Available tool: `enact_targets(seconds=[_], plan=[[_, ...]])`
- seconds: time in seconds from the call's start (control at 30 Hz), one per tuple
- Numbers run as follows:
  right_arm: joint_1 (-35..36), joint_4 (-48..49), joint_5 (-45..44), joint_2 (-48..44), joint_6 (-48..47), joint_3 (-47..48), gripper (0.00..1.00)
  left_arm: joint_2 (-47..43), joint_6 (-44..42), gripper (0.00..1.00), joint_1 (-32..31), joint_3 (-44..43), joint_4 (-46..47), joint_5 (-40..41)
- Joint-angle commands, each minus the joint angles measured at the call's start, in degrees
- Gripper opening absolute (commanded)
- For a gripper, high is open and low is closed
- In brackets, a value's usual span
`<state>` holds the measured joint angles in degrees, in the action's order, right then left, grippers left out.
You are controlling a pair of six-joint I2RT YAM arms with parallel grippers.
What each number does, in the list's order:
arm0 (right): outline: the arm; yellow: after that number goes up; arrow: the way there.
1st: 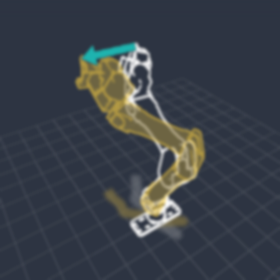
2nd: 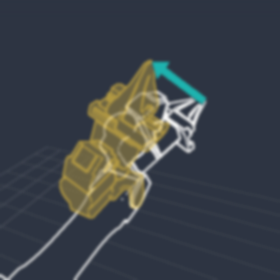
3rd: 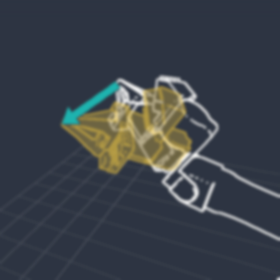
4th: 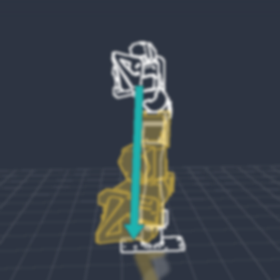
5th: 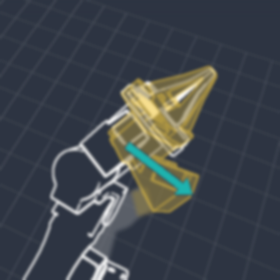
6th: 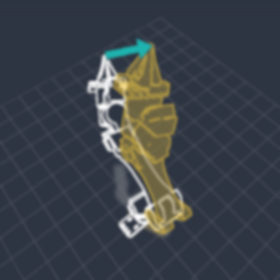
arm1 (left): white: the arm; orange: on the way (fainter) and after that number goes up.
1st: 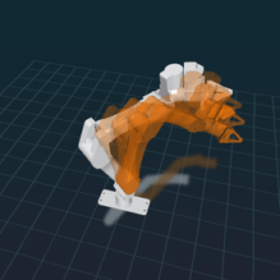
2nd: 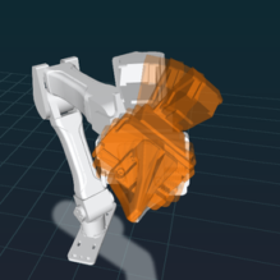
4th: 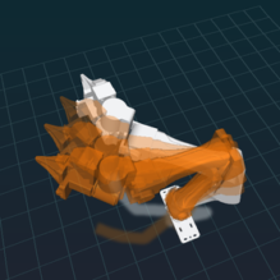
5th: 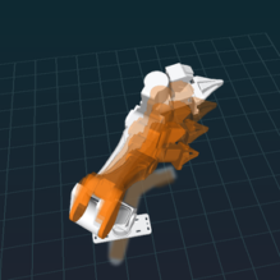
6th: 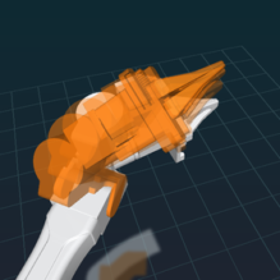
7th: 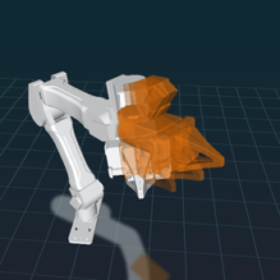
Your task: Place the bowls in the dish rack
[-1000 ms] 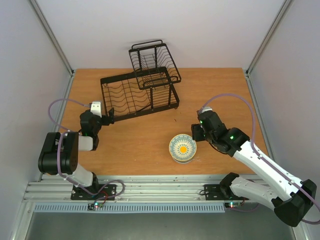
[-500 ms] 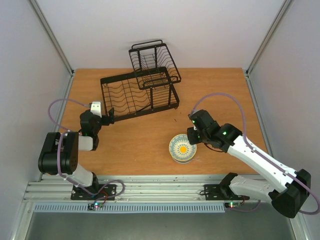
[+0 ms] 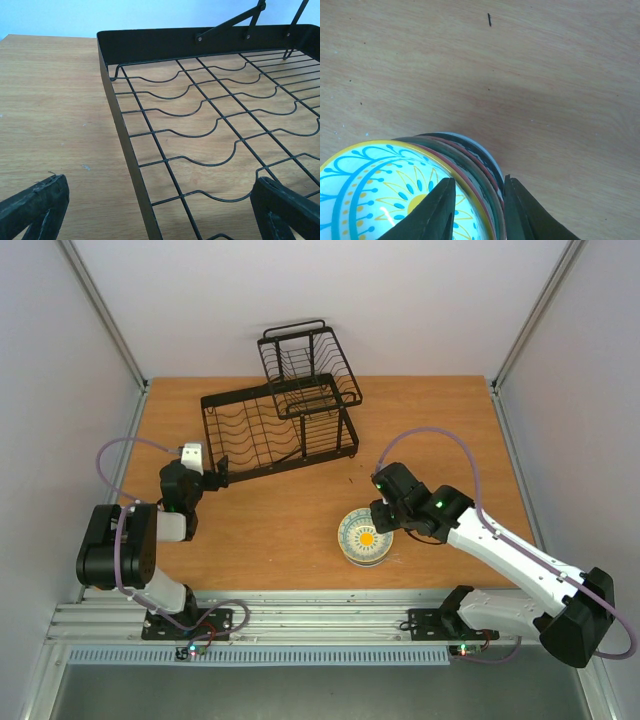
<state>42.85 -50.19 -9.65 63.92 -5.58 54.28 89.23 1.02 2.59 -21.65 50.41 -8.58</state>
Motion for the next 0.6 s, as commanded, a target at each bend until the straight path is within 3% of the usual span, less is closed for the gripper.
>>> enact_targets(seconds=[0.0,0.3,0.37,0.47,0.57], plan=[[0.9,-1.0,-0.8,0.7,0.0,1.0,0.28,0.4,-0.9,0.99,0.0,-1.0,2.3,-0.1],[1.5,-1.2,-1.0,1.7,0.0,0.7,0.27,0.4,-0.9,0.99,0.0,-1.0,2.2,0.0],[1.7,-1.2,-1.5,1.7,0.1,0.7,0.20,0.4,-0.9,0.99,-0.1,-1.0,2.2,-0.1],[1.8,-1.3,-2.0,1.6,0.1,0.7,0.02,0.3,-0.9,0.99,0.0,-1.0,2.2,0.0],[2.0,-1.4,-2.5,1.1,0.1,0.7,0.01,0.4,-0.9,0.99,0.0,-1.0,2.3,-0.1]])
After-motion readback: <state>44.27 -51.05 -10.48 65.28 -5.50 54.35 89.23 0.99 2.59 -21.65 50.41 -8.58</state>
